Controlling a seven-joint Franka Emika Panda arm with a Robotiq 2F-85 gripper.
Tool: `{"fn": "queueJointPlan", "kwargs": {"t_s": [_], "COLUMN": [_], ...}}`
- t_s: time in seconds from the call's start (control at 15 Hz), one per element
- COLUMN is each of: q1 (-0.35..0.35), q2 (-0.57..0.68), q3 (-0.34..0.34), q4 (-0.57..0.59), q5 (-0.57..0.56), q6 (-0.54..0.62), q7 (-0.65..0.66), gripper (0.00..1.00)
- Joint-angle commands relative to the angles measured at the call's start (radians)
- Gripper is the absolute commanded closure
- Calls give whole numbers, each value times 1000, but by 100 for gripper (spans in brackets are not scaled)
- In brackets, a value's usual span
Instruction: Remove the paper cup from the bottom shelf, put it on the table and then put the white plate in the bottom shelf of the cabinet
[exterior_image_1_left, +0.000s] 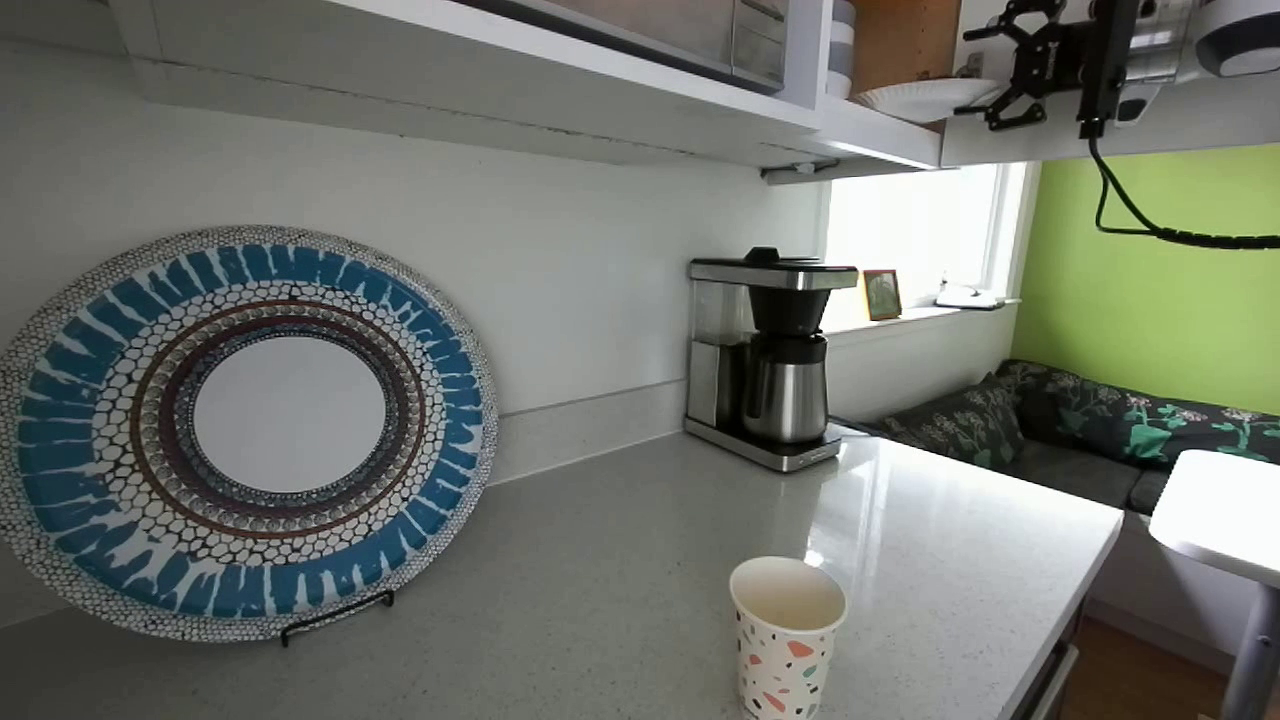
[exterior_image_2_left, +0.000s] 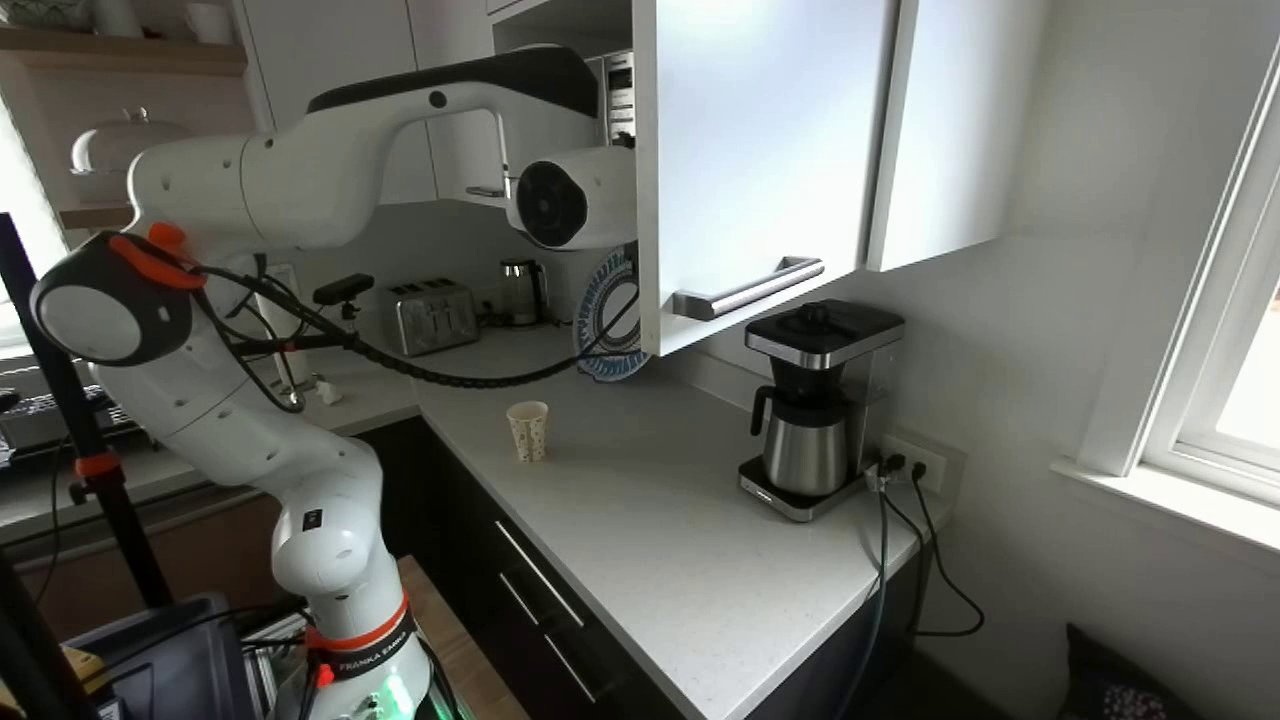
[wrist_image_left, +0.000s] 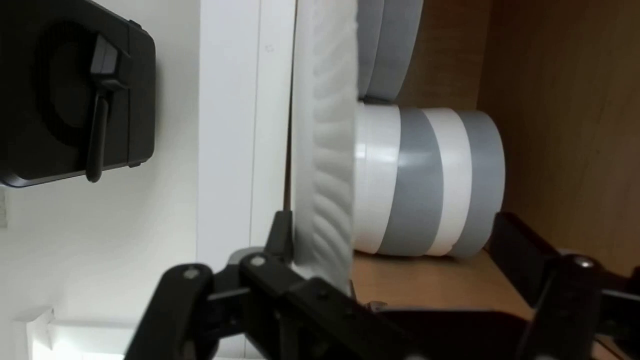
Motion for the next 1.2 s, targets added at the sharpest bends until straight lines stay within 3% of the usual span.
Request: {"fn": "queueJointPlan", "kwargs": {"t_s": [0.0,0.67,1.13], "q1": [5,4,-6], "q2": [-19,-36,-64], "q3": [-8,-17,-61], "q4": [-40,-40,-42], "q5": [-50,-129,-239], "q6": [-34,-93,-227], "q7": [38,39,8], "gripper": [0,0,0]}}
